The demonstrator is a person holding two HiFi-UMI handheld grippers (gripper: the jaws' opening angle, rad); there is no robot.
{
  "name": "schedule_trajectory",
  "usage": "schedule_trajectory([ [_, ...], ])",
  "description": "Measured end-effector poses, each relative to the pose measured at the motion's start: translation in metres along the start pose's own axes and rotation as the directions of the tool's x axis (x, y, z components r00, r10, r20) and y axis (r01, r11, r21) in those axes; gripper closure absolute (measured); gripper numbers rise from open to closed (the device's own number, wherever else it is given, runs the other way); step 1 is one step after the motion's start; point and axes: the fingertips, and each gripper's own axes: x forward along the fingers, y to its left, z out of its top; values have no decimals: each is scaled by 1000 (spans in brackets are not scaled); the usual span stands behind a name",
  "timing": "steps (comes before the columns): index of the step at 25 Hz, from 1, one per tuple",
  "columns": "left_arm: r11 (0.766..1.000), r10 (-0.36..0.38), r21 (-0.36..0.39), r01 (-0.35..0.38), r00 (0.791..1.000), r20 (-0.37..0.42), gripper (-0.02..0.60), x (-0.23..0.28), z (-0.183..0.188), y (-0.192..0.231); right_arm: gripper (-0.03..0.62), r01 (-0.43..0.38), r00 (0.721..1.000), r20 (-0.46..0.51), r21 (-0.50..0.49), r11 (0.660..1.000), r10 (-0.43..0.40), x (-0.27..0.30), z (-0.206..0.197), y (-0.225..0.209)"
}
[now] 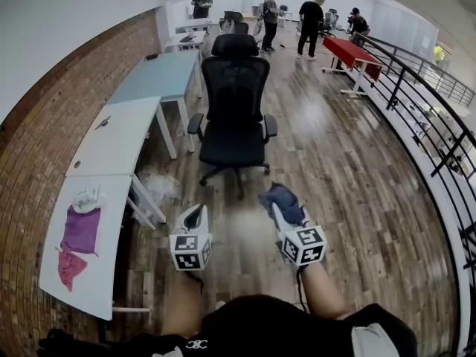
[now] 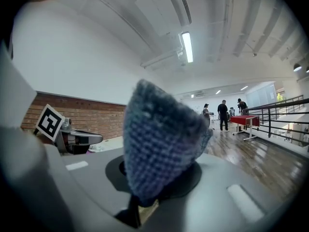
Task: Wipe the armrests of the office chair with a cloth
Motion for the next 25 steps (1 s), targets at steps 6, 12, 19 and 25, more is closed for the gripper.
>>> schedule_trajectory([
  [6, 999, 8, 50, -8, 1000, -8, 575, -10, -6, 28, 536, -7, 1000, -28, -28, 1000, 6, 19, -6, 35],
  [12, 999, -10, 49, 9, 1000, 18, 575, -19, -18, 65, 536, 35, 999, -19, -20, 999, -35, 37, -12, 61],
  [19, 996, -48, 79, 48, 999, -8, 575, -19, -27, 102, 536, 113, 993, -32, 80, 990, -111, 47, -33, 72],
  [25, 997, -49, 63, 52, 998, -42, 576, 9, -45, 122, 536, 122, 992, -51, 63, 990, -119, 79, -46, 66],
])
